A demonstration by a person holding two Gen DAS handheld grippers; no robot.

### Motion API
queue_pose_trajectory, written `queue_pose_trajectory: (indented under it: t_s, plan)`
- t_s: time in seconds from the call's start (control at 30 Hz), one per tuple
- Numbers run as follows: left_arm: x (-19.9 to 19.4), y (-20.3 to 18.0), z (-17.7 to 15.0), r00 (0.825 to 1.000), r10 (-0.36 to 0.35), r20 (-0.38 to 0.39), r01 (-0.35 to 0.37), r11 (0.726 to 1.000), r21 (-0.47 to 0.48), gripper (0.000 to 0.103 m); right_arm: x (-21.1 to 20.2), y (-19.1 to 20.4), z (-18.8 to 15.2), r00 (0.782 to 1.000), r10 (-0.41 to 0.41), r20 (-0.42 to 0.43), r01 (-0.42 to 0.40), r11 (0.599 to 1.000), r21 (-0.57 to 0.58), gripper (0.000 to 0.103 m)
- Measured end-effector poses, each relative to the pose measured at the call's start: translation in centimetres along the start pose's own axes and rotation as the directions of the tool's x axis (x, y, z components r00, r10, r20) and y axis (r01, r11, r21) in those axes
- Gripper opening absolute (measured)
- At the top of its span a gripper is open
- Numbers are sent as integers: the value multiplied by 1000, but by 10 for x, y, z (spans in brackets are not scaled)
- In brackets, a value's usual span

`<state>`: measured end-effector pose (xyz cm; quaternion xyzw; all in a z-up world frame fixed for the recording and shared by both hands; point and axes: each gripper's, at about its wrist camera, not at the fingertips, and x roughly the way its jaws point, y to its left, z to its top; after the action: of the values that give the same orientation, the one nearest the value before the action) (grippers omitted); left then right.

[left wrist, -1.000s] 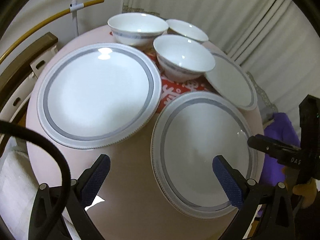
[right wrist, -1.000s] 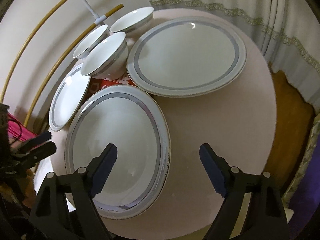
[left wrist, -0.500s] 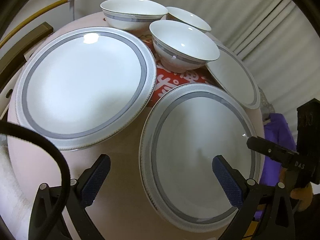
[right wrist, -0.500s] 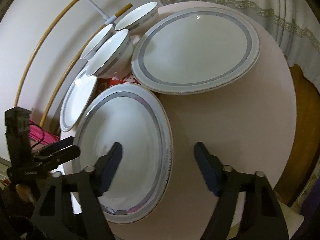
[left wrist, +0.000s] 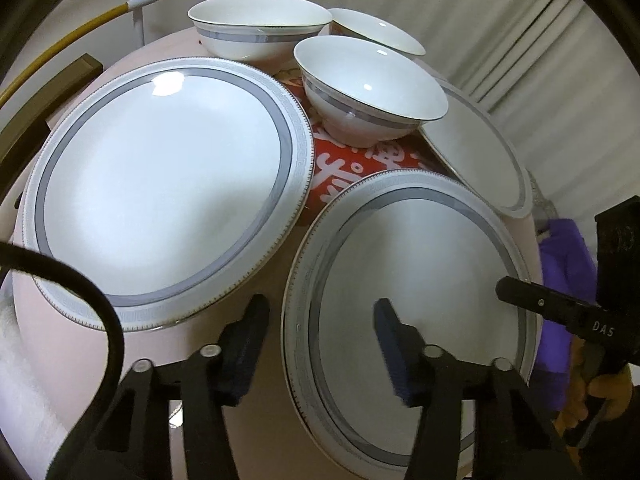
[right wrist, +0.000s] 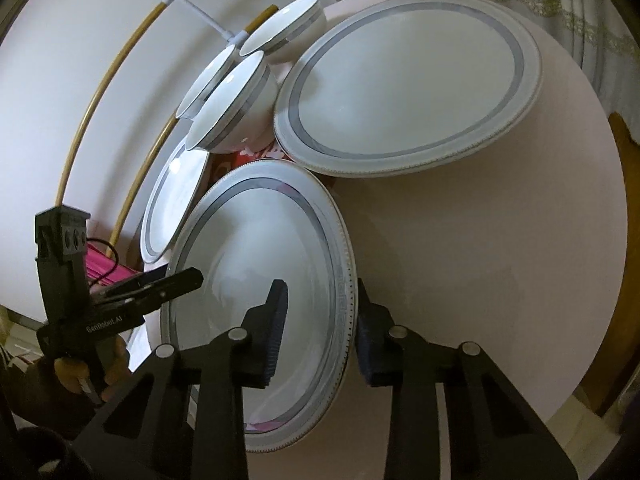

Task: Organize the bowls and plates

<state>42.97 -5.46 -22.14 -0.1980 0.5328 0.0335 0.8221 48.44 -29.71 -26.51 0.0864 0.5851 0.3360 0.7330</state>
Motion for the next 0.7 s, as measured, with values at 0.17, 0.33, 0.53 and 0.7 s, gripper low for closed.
queue_pose_trajectory:
  t_s: [0.17,0.33,0.53,0.7]
  plan:
    - [2,-2,2,1000,2,-10,-1,1000,18,27,0,-7,0,1000,9,-1,-9,1000,12,20]
    - [1,1,3,1000,0,-14,0,1000,13,24,0,-13,0,1000,30,5,-30,999,19,11]
    - [0,4,3,1000,-18,-11,18,1000,11,23,-1,-22,-2,997,80,17,-81,996,46,10]
    - [0,4,4,1000,-19,-16,19,1000,6,22,3,-25,-1,994,111,15,-111,992,65,9]
